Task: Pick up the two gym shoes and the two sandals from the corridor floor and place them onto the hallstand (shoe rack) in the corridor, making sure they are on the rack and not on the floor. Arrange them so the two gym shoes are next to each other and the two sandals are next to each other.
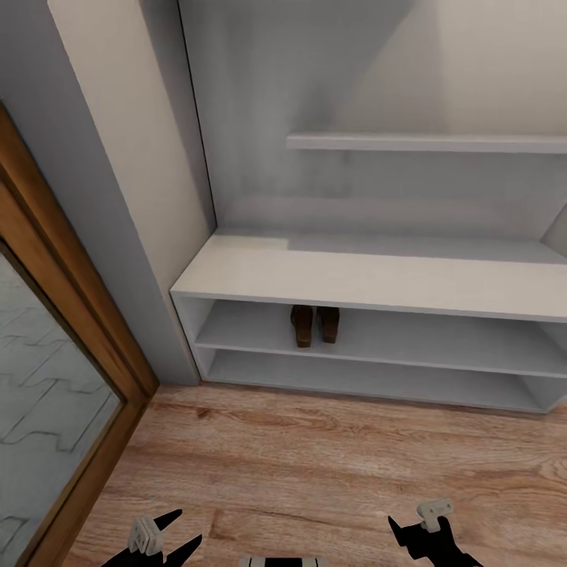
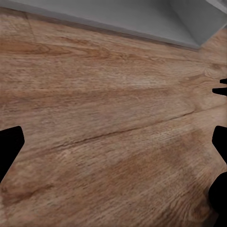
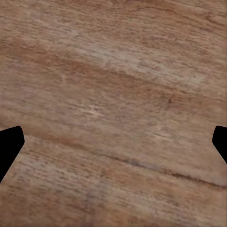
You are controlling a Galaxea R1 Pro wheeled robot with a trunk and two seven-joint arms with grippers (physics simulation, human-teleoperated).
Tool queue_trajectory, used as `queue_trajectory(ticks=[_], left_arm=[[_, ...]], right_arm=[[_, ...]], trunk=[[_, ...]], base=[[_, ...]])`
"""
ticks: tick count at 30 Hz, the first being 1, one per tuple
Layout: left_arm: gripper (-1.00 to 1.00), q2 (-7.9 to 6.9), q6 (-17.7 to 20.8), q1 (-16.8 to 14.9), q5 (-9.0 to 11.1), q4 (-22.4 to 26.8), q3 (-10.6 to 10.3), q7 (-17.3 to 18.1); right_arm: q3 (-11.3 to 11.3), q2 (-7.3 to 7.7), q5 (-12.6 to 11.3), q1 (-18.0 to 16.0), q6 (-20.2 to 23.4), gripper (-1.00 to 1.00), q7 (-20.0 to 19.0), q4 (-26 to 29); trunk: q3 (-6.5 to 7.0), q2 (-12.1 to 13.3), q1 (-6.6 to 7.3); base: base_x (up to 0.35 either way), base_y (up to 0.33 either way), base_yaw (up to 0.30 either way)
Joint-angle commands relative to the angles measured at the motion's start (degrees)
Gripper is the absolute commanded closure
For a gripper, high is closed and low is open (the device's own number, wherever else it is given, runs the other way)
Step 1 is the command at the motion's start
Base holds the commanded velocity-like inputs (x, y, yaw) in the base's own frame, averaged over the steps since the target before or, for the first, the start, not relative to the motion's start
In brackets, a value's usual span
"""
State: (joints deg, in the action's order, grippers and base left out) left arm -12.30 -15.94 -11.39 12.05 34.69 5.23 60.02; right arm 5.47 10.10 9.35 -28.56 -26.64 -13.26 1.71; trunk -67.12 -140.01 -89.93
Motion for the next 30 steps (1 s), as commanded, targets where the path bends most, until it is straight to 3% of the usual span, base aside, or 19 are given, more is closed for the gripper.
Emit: queue_trajectory(ticks=[1, 13, 30], left_arm=[[-1.0, 0.0, -0.3, 0.0, 0.1, -0.1, 0.0, 0.2], [-1.0, 0.0, -0.3, 0.0, 0.0, -0.1, 0.1, 0.2], [-1.0, -0.06, -0.4, 0.1, -0.5, -0.1, 0.4, 0.2]], right_arm=[[0.5, 0.01, 0.5, 0.0, -0.2, -1.0, -0.2, 0.0], [0.5, -0.02, 0.5, 0.0, -0.2, -1.0, -0.2, 0.0], [0.5, 0.0, 0.5, 0.0, -0.2, -1.0, -0.2, 0.0]], trunk=[[-0.04, 0.0, 0.01], [0.11, 0.0, 0.01], [1.48, 0.0, 0.01]], base=[[0.0, 0.0, 0.0], [0.0, 0.0, 0.0], [0.0, 0.0, 0.0]])
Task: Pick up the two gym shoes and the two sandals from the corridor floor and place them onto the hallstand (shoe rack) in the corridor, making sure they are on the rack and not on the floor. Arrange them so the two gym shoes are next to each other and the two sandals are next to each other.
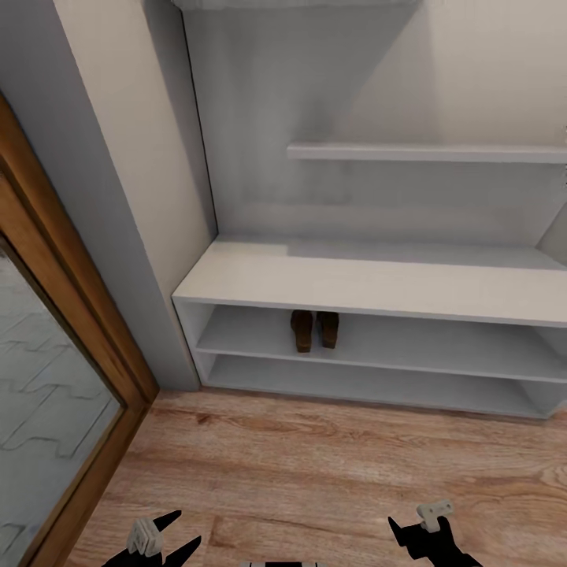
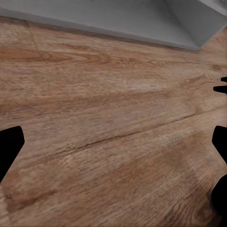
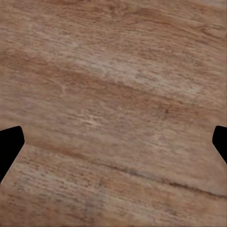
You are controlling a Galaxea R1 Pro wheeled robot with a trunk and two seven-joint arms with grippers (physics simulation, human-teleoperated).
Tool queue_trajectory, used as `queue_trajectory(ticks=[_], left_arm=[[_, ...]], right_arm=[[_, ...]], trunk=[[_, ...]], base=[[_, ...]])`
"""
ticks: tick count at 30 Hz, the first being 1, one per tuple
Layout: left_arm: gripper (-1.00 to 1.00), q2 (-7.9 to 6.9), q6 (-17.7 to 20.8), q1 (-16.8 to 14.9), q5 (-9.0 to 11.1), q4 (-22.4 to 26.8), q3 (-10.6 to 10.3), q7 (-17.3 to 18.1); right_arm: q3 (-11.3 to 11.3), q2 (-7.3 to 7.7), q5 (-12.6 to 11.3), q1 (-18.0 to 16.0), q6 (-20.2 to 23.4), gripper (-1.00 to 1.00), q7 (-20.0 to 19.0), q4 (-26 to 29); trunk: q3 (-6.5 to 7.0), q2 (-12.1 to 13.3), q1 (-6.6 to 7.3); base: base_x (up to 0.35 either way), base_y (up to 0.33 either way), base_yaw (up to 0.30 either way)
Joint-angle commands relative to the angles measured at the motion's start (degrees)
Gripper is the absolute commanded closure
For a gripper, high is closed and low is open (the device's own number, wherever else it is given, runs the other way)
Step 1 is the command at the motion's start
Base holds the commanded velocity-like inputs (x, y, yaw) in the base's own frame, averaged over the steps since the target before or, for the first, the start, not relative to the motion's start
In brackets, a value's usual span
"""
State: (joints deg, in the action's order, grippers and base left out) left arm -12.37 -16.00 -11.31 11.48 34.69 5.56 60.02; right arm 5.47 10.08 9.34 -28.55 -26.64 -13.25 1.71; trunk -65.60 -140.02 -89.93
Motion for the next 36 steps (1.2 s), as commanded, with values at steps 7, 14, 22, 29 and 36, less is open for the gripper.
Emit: queue_trajectory(ticks=[7, 14, 22, 29, 36], left_arm=[[-1.0, -0.09, -0.3, 0.0, 0.1, -0.1, 0.1, 0.2], [-1.0, -0.11, -0.3, 0.0, 0.2, -0.1, 0.1, 0.2], [-1.0, -0.09, -0.3, 0.0, 0.2, -0.1, 0.1, 0.2], [-1.0, -0.11, -0.3, 0.0, 0.4, -0.1, 0.1, 0.2], [-1.0, -0.1, -0.3, 0.0, 0.5, -0.1, 0.1, 0.2]], right_arm=[[0.5, -0.01, 0.5, 0.0, -0.2, -1.0, -0.2, 0.0], [0.5, -0.1, 0.6, 0.0, -0.2, -1.0, -0.2, 0.0], [0.5, -0.14, 0.6, 0.0, -0.2, -1.0, -0.2, 0.0], [0.5, -0.23, 0.6, 0.0, -0.2, -1.0, -0.2, 0.0], [0.5, -0.23, 0.6, 0.0, -0.2, -1.0, -0.2, 0.0]], trunk=[[0.58, 0.0, 0.01], [1.2, 0.0, 0.01], [1.8, 0.0, 0.01], [2.01, 0.0, 0.01], [2.16, 0.0, 0.01]], base=[[0.0, 0.0, 0.0], [0.0, 0.0, 0.0], [0.0, 0.0, -0.073], [0.0, 0.0, -0.227], [0.0, 0.0, -0.255]])
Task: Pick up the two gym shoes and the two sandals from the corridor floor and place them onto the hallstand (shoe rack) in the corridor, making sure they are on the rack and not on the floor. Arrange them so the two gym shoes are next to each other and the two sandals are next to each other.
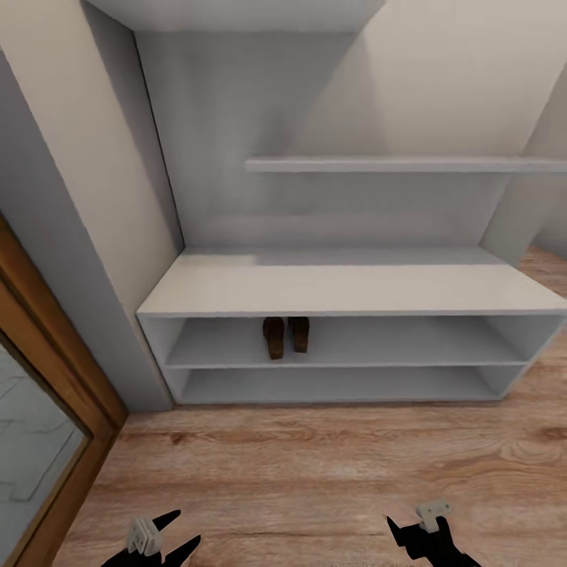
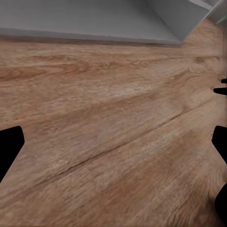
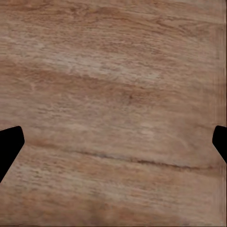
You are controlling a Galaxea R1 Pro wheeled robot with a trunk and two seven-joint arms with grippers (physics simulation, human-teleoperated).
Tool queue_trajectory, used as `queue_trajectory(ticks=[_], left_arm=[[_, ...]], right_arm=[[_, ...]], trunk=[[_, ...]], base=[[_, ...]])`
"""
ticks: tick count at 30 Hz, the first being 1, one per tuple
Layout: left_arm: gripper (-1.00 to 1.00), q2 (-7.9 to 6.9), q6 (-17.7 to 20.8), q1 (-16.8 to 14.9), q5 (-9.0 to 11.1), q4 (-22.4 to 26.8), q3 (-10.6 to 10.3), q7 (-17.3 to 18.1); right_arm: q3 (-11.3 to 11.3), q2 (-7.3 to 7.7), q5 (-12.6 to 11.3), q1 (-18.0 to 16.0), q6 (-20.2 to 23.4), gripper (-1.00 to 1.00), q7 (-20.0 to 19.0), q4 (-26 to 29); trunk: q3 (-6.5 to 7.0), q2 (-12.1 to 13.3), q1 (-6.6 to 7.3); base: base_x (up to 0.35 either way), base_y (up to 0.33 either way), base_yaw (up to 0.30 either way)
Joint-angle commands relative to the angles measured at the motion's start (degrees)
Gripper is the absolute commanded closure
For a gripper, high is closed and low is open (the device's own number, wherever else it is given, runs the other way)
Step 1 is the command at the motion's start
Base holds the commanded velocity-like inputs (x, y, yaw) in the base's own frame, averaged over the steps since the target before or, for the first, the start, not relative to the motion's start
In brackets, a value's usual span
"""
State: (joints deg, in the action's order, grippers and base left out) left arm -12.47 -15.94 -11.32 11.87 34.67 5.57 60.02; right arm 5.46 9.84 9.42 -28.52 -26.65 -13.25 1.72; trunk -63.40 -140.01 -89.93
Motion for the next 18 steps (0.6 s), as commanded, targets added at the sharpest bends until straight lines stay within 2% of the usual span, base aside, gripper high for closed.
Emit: queue_trajectory(ticks=[1, 3, 8, 18], left_arm=[[-1.0, -0.01, -0.3, 0.0, 0.1, 0.0, 0.1, 0.2], [-1.0, -0.01, -0.3, 0.0, 0.1, 0.0, 0.1, 0.2], [-1.0, -0.01, -0.3, 0.0, 0.1, 0.0, 0.1, 0.2], [-1.0, -0.01, -0.3, 0.0, 0.2, 0.0, 0.1, 0.2]], right_arm=[[0.5, 0.01, 0.5, 0.0, -0.2, -1.0, -0.2, -0.1], [0.5, 0.01, 0.5, 0.0, -0.2, -1.0, -0.2, -0.1], [0.5, -0.01, 0.5, 0.0, -0.2, -1.0, -0.2, -0.1], [0.5, -0.04, 0.5, 0.0, -0.2, -1.0, -0.1, -0.1]], trunk=[[-0.02, 0.0, 0.01], [0.02, 0.0, 0.01], [0.99, 2.0, 1.11], [2.82, 6.0, 3.31]], base=[[0.0, 0.0, -0.257], [0.0, 0.0, -0.257], [0.0, 0.0, -0.196], [0.0, 0.0, -0.046]])
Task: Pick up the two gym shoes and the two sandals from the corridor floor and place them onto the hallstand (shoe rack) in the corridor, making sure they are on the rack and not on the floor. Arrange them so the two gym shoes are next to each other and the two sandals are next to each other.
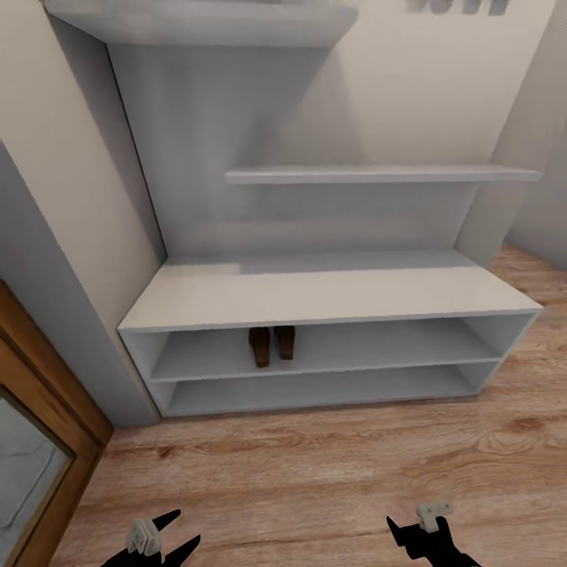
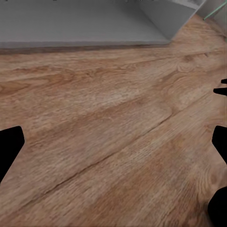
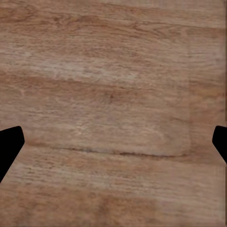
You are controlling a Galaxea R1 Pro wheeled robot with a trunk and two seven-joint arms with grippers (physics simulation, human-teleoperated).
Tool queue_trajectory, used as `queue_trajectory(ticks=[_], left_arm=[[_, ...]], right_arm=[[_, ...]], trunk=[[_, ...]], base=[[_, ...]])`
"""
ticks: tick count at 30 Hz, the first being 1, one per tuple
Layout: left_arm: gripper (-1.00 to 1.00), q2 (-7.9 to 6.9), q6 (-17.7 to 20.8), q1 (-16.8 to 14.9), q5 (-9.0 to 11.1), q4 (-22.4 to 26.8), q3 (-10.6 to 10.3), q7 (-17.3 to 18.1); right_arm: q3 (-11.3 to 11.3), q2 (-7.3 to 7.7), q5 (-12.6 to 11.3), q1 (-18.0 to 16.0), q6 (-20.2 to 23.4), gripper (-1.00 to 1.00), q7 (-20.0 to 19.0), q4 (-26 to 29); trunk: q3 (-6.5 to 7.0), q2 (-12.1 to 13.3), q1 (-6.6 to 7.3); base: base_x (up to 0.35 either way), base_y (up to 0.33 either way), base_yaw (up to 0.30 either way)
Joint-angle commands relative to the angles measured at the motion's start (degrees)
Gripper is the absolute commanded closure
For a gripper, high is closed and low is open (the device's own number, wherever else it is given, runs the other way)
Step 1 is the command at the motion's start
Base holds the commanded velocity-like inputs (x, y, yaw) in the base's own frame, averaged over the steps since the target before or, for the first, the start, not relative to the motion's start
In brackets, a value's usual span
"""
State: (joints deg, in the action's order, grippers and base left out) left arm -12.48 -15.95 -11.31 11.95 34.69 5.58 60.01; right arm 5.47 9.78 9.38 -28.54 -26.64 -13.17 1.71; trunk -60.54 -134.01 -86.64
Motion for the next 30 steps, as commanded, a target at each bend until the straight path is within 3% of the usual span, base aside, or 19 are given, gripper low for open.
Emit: queue_trajectory(ticks=[1, 8, 20, 30], left_arm=[[-1.0, 0.0, -0.3, 0.0, 0.1, -0.1, 0.0, 0.2], [-1.0, 0.0, -0.3, 0.0, 0.1, -0.1, 0.0, 0.2], [-1.0, 0.0, -0.3, 0.0, 0.1, -0.1, 0.0, 0.1], [-1.0, 0.0, -0.3, 0.0, 0.1, -0.1, 0.1, 0.2]], right_arm=[[0.5, 0.0, 0.5, 0.0, -0.2, -1.0, -0.2, 0.0], [0.5, -0.01, 0.5, 0.0, -0.2, -1.0, -0.2, 0.0], [0.5, -0.03, 0.5, 0.0, -0.2, -1.0, -0.2, 0.0], [0.5, -0.03, 0.5, 0.0, -0.2, -1.0, -0.2, 0.0]], trunk=[[0.14, 0.4, 0.24], [1.4, 3.2, 1.77], [3.55, 8.0, 4.41], [3.55, 8.0, 4.41]], base=[[0.0, 0.0, -0.013], [0.0, 0.0, -0.113], [0.0, 0.0, -0.241], [0.0, 0.0, -0.263]])
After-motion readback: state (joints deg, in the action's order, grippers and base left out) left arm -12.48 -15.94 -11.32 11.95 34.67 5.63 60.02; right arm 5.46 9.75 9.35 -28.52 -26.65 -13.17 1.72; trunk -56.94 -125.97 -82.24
